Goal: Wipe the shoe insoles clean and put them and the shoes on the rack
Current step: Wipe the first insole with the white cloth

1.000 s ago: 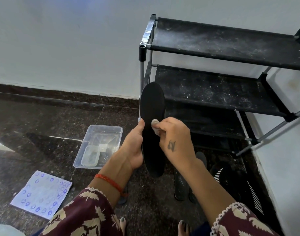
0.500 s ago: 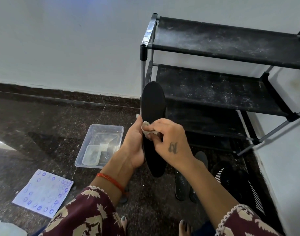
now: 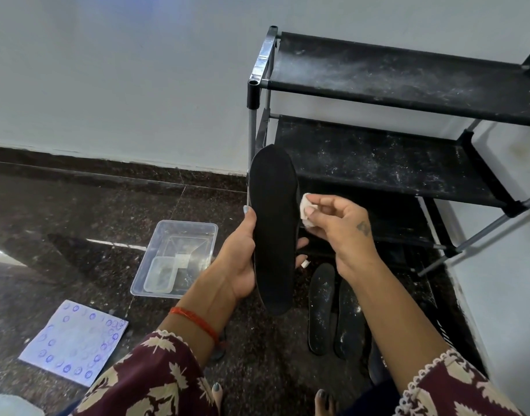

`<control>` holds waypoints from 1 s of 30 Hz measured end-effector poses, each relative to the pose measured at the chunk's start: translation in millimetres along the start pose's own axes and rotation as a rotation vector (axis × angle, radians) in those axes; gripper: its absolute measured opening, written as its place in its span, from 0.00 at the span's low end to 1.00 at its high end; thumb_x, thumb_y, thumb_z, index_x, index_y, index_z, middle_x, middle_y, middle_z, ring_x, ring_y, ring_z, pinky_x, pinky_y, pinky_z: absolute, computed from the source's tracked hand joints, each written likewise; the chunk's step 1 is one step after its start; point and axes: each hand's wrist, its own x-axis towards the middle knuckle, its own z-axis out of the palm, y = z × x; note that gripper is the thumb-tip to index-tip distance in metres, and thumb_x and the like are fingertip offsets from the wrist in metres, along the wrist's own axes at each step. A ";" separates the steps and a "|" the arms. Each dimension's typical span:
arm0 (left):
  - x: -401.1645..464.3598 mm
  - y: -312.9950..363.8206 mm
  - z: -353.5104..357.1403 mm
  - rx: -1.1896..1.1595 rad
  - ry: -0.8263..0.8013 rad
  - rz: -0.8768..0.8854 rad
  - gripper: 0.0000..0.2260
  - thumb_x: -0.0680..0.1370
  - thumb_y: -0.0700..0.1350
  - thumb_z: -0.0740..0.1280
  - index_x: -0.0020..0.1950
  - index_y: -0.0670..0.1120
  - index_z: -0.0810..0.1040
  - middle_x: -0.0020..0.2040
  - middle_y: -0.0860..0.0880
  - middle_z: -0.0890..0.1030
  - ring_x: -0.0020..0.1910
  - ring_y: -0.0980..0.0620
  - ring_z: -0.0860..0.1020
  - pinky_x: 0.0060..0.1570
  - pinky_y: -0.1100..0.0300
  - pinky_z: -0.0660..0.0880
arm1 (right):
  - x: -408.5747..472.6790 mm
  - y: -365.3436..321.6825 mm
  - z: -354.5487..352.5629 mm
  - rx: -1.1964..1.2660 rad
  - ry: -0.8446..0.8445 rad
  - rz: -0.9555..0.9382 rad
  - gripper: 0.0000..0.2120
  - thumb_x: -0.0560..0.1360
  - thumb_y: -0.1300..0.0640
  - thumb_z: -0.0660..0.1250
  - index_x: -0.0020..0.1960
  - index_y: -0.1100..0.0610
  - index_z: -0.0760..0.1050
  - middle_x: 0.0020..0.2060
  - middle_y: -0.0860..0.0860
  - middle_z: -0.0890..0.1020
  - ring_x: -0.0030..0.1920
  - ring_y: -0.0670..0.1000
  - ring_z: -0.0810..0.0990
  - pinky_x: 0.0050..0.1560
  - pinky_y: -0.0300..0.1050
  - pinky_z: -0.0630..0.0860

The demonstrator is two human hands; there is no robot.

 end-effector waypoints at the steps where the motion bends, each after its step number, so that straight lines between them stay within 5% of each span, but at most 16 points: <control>1: -0.1 0.0 1.0 0.009 -0.008 -0.001 0.28 0.79 0.64 0.51 0.62 0.45 0.77 0.57 0.40 0.81 0.57 0.41 0.80 0.54 0.44 0.76 | -3.4 -1.4 2.9 0.078 -0.058 0.048 0.09 0.72 0.65 0.69 0.52 0.57 0.80 0.42 0.52 0.82 0.43 0.48 0.81 0.44 0.42 0.81; 3: 0.5 0.4 1.5 0.007 -0.028 -0.006 0.30 0.78 0.66 0.49 0.58 0.46 0.80 0.58 0.39 0.81 0.59 0.40 0.78 0.56 0.44 0.75 | -8.2 -0.6 7.6 -0.004 -0.102 0.016 0.09 0.72 0.66 0.69 0.51 0.57 0.81 0.42 0.53 0.82 0.39 0.47 0.81 0.36 0.36 0.79; 6: -0.3 3.4 0.1 0.005 -0.081 -0.009 0.36 0.75 0.70 0.46 0.62 0.46 0.78 0.60 0.39 0.79 0.60 0.39 0.77 0.56 0.44 0.75 | -10.1 -1.2 9.2 -0.161 -0.123 -0.107 0.10 0.71 0.66 0.69 0.49 0.54 0.82 0.43 0.51 0.83 0.43 0.46 0.82 0.38 0.33 0.77; 11: -7.0 14.8 -1.5 -0.043 -0.116 0.028 0.34 0.77 0.67 0.47 0.61 0.43 0.76 0.50 0.39 0.83 0.45 0.44 0.84 0.40 0.50 0.81 | -16.0 -9.4 9.8 -0.136 -0.382 -0.092 0.11 0.71 0.68 0.69 0.47 0.55 0.82 0.43 0.52 0.83 0.37 0.50 0.84 0.35 0.44 0.82; 15: -7.5 17.8 -4.0 0.002 -0.070 0.033 0.32 0.79 0.65 0.47 0.60 0.42 0.77 0.55 0.41 0.82 0.49 0.45 0.83 0.47 0.53 0.80 | -20.1 -6.3 11.3 -0.381 -0.469 -0.246 0.11 0.70 0.67 0.71 0.46 0.53 0.83 0.42 0.43 0.80 0.40 0.47 0.83 0.38 0.44 0.82; 19: -7.0 14.7 -1.6 -0.005 -0.047 0.021 0.31 0.79 0.65 0.48 0.62 0.43 0.76 0.50 0.40 0.84 0.46 0.43 0.83 0.42 0.50 0.82 | -16.1 1.2 9.9 -0.504 -0.250 -0.383 0.07 0.71 0.63 0.69 0.46 0.54 0.82 0.42 0.46 0.81 0.38 0.48 0.83 0.38 0.46 0.81; 23: -4.4 14.5 -1.4 -0.020 -0.041 0.012 0.33 0.77 0.67 0.49 0.63 0.42 0.75 0.61 0.39 0.79 0.58 0.38 0.78 0.50 0.47 0.79 | -2.8 4.3 -0.9 -0.672 0.092 -0.529 0.10 0.71 0.63 0.69 0.50 0.54 0.80 0.46 0.49 0.82 0.46 0.47 0.80 0.44 0.35 0.75; 27: -3.1 11.6 -0.5 -0.014 -0.069 0.031 0.35 0.76 0.69 0.47 0.62 0.45 0.77 0.58 0.40 0.81 0.54 0.42 0.81 0.48 0.50 0.79 | -8.7 3.2 8.4 -0.470 -0.032 -0.556 0.10 0.70 0.62 0.71 0.51 0.53 0.81 0.46 0.47 0.82 0.45 0.44 0.81 0.46 0.40 0.79; 30: -2.2 6.2 3.2 -0.002 -0.095 0.046 0.37 0.76 0.69 0.46 0.42 0.42 0.84 0.40 0.42 0.84 0.38 0.48 0.84 0.38 0.58 0.81 | -22.4 6.0 25.2 -0.494 -0.161 -0.720 0.10 0.70 0.62 0.71 0.50 0.55 0.82 0.43 0.48 0.83 0.43 0.44 0.80 0.45 0.36 0.77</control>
